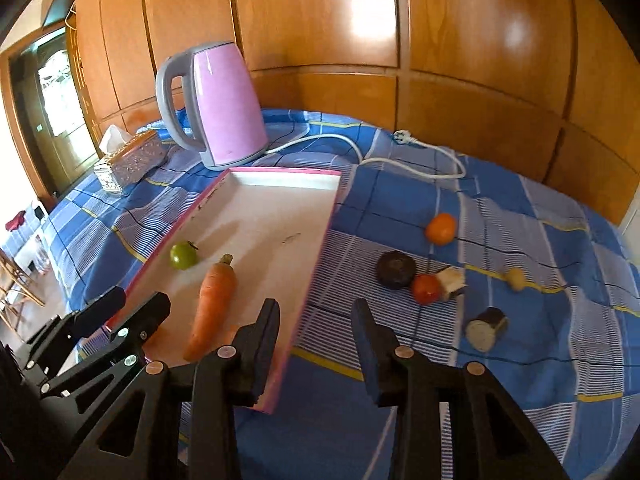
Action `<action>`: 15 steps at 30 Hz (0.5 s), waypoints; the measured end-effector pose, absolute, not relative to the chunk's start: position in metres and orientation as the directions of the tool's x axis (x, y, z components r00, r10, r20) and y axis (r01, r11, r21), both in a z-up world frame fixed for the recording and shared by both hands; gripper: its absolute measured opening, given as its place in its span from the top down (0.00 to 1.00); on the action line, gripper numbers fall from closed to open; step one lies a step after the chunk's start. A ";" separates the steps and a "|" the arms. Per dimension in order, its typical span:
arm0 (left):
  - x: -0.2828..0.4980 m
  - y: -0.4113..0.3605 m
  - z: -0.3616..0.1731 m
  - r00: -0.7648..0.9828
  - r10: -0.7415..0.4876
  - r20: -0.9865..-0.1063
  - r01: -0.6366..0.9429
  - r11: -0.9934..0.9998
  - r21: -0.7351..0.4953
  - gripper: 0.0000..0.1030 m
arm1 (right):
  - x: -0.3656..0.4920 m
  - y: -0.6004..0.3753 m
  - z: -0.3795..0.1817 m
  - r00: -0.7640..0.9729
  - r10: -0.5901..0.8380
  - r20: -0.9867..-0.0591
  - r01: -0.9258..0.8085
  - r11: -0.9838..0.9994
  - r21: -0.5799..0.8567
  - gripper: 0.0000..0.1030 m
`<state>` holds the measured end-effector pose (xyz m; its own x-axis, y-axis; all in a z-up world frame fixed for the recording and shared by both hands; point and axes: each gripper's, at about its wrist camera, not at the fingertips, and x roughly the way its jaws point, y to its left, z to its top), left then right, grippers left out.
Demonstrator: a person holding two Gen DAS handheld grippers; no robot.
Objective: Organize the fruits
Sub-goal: 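Open both tools to release lime and carrot, then lift away from the tray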
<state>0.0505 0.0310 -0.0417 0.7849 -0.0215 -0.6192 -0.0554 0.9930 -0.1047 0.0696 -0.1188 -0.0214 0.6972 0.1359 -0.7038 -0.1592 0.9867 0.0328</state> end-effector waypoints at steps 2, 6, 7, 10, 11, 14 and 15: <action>0.049 0.026 -0.041 0.784 -0.032 -0.620 -0.041 0.994 -0.103 0.52 | 0.066 -0.121 -0.023 0.703 0.123 -0.701 -0.154 0.988 0.019 0.63; 0.047 0.014 -0.043 0.780 -0.056 -0.624 -0.005 0.995 -0.095 0.52 | 0.061 -0.131 -0.028 0.704 0.106 -0.702 -0.138 0.990 0.011 0.63; 0.046 0.010 -0.043 0.778 -0.064 -0.625 0.008 0.996 -0.092 0.52 | 0.060 -0.133 -0.029 0.703 0.104 -0.704 -0.132 0.991 0.014 0.63; 0.044 -0.001 -0.044 0.773 -0.090 -0.628 0.047 0.995 -0.085 0.52 | 0.058 -0.145 -0.035 0.696 0.091 -0.712 -0.103 0.994 0.026 0.63; 0.043 -0.005 -0.045 0.770 -0.103 -0.630 0.065 0.994 -0.084 0.52 | 0.057 -0.151 -0.037 0.694 0.085 -0.715 -0.092 0.995 0.029 0.64; 0.042 -0.016 -0.047 0.761 -0.130 -0.635 0.108 0.991 -0.074 0.52 | 0.055 -0.170 -0.044 0.687 0.063 -0.724 -0.046 0.998 0.044 0.64; 0.041 -0.019 -0.048 0.758 -0.138 -0.637 0.119 0.990 -0.074 0.52 | 0.054 -0.177 -0.046 0.684 0.059 -0.728 -0.031 0.998 0.051 0.64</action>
